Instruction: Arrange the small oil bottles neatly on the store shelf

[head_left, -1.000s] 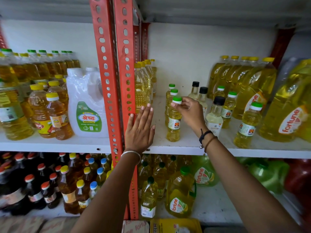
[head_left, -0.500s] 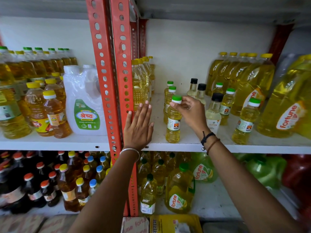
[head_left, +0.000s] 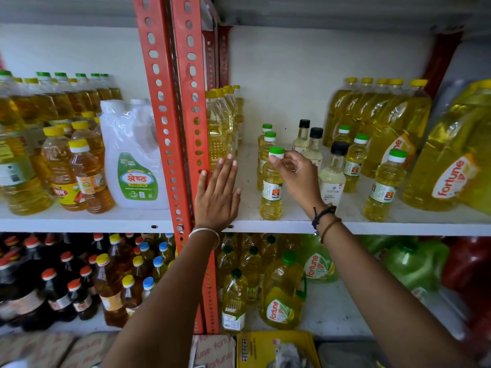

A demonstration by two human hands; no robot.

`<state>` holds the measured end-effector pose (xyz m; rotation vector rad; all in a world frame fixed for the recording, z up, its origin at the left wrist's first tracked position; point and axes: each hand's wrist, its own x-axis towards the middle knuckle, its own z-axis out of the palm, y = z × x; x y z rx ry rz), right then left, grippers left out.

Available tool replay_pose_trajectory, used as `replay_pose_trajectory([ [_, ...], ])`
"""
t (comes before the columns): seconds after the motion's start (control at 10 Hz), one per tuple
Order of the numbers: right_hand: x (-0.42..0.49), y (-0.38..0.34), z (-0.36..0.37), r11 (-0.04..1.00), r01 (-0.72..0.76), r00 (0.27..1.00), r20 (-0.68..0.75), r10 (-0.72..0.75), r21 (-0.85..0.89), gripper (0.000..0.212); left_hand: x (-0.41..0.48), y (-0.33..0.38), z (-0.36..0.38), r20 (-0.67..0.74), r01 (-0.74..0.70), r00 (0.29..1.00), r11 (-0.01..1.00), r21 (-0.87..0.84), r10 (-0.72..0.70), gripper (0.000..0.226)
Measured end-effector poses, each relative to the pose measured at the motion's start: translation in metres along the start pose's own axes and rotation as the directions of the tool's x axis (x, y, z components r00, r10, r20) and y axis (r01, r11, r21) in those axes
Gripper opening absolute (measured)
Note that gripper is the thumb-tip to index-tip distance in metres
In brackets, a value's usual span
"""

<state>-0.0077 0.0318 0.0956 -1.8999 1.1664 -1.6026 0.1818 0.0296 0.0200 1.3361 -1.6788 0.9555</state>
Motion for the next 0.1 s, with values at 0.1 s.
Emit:
replay_pose_trajectory([
  [0.1,-0.0042,-0.0047,-0.0064,1.000,0.001,1.000,-0.014,-0.001,-0.011,0.033,0.0005,0.0041,-0.0089,0.015,0.053,0.999,0.992,-0.113,-0.052,0.057],
])
